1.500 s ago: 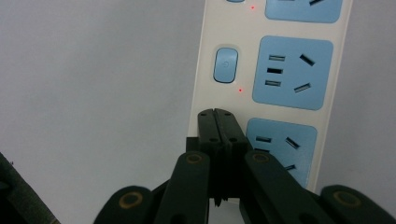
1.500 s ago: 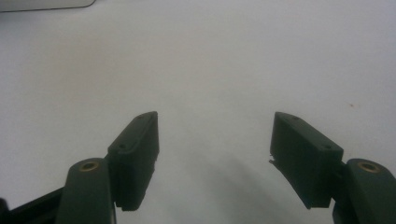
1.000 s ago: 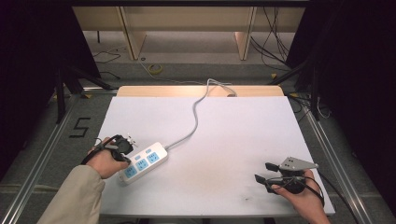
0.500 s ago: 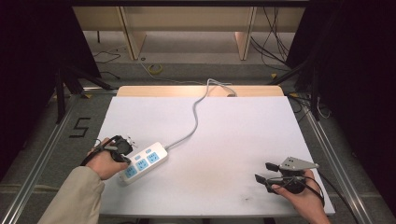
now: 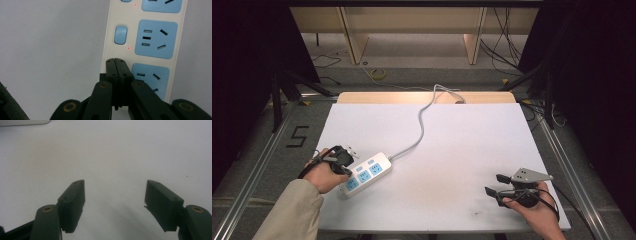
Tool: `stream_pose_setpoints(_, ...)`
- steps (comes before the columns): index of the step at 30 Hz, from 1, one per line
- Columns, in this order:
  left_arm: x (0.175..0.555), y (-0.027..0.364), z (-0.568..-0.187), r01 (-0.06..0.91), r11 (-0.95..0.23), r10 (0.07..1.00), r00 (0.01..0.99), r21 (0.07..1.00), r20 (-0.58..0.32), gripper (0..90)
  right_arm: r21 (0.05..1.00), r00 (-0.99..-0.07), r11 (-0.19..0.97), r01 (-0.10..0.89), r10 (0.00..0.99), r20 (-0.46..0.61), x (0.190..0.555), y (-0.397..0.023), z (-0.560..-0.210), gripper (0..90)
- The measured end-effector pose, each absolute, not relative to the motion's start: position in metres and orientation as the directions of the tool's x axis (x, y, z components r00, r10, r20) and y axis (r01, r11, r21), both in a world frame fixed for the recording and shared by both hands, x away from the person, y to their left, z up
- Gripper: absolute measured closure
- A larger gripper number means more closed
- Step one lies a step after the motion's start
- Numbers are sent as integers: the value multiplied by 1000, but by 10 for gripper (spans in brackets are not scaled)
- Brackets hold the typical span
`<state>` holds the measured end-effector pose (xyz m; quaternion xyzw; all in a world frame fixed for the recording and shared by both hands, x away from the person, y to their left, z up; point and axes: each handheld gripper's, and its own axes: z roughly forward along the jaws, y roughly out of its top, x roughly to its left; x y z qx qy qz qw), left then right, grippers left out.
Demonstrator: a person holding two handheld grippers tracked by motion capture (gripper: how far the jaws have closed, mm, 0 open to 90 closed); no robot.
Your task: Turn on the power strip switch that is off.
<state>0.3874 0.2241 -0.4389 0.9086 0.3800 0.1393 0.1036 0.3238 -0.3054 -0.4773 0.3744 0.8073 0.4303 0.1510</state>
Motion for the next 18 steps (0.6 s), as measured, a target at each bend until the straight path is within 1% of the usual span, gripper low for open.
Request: stream_pose_setpoints(18, 386, 226, -438, 654, -693, 716, 676, 304, 176, 899, 807, -673, 349, 476, 735, 78, 324, -305, -477, 336)
